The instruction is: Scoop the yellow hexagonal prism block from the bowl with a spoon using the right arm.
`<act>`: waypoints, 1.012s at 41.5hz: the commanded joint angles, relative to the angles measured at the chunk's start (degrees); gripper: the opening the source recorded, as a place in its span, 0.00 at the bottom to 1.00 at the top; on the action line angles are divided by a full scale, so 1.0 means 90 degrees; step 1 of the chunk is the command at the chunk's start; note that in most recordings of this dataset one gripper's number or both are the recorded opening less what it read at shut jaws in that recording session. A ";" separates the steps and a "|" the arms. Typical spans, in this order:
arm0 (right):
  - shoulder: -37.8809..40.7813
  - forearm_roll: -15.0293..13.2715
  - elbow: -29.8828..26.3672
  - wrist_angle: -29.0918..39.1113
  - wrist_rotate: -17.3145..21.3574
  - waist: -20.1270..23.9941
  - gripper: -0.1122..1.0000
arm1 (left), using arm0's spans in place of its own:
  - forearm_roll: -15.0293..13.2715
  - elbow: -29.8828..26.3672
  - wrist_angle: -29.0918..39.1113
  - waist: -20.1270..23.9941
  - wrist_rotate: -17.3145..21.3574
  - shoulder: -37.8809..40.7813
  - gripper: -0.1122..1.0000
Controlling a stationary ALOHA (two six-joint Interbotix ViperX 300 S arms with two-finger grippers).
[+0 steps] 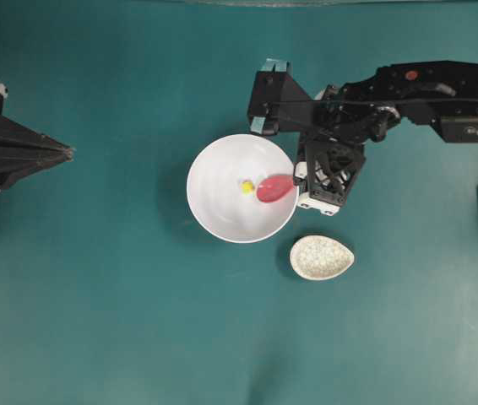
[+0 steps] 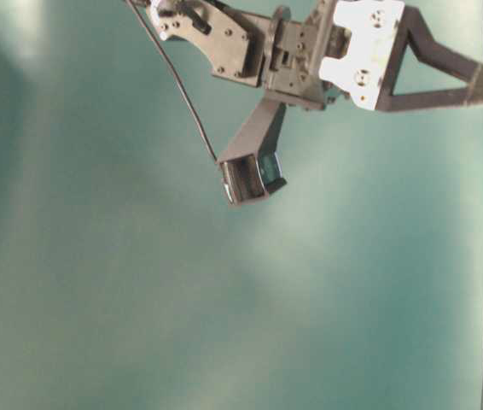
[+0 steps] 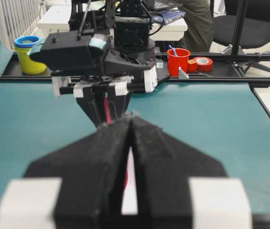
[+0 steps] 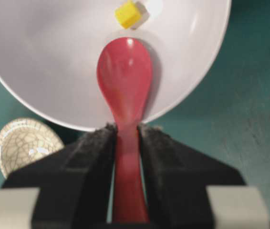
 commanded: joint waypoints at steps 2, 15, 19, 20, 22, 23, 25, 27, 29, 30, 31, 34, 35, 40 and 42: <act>-0.0029 -0.0010 -0.0225 -0.0088 0.0010 0.0049 0.31 | 0.0020 -0.0117 -0.0039 0.0010 0.0000 0.0039 0.10; 0.0332 -0.0010 -0.0469 -0.0410 -0.0029 0.0107 0.31 | 0.0020 -0.0127 -0.0039 0.0000 0.0000 0.0029 0.10; 0.0410 -0.0010 -0.0537 -0.0537 -0.0039 0.0117 0.31 | 0.0020 -0.0117 -0.0039 0.0000 0.0000 0.0039 0.10; 0.0420 -0.0010 -0.0557 -0.0576 -0.0039 0.0117 0.31 | 0.0020 -0.0117 -0.0039 0.0010 0.0000 0.0039 0.10; 0.0430 -0.0010 -0.0586 -0.0664 -0.0049 0.0127 0.31 | 0.0020 -0.0127 -0.0039 0.0000 -0.0010 0.0029 0.10; 0.0439 0.0000 -0.0586 -0.0693 -0.0049 0.0127 0.31 | 0.0020 -0.0127 -0.0029 0.0000 0.0000 0.0039 0.10; 0.0439 -0.0010 -0.0605 -0.0771 -0.0049 0.0127 0.31 | 0.0020 -0.0127 -0.0029 0.0000 0.0000 0.0039 0.10; 0.0439 -0.0010 -0.0605 -0.0859 -0.0049 0.0117 0.31 | 0.0020 -0.0117 -0.0029 0.0000 0.0000 0.0029 0.10; 0.0439 0.0000 -0.0605 -0.0967 -0.0049 0.0127 0.31 | 0.0020 -0.0117 -0.0039 0.0000 0.0000 0.0029 0.10; 0.0439 0.0000 -0.0605 -0.0996 -0.0049 0.0127 0.31 | 0.0020 -0.0127 -0.0029 0.0010 0.0000 0.0029 0.10; 0.0449 0.0000 -0.0596 -0.1055 -0.0049 0.0127 0.31 | 0.0020 -0.0117 -0.0029 0.0010 0.0000 0.0039 0.10; 0.0439 0.0010 -0.0605 -0.1162 -0.0039 0.0127 0.31 | 0.0020 -0.0127 -0.0020 0.0000 0.0000 0.0029 0.10; 0.0439 0.0010 -0.0605 -0.1201 -0.0020 0.0127 0.31 | 0.0020 -0.0127 -0.0010 0.0010 0.0000 0.0039 0.10; 0.0439 0.0059 -0.0625 -0.1318 0.0000 0.0127 0.31 | 0.0020 -0.0127 0.0010 0.0000 0.0000 0.0029 0.10; 0.0439 0.0088 -0.0645 -0.1328 0.0000 0.0127 0.31 | 0.0020 -0.0127 0.0020 0.0000 0.0000 0.0029 0.10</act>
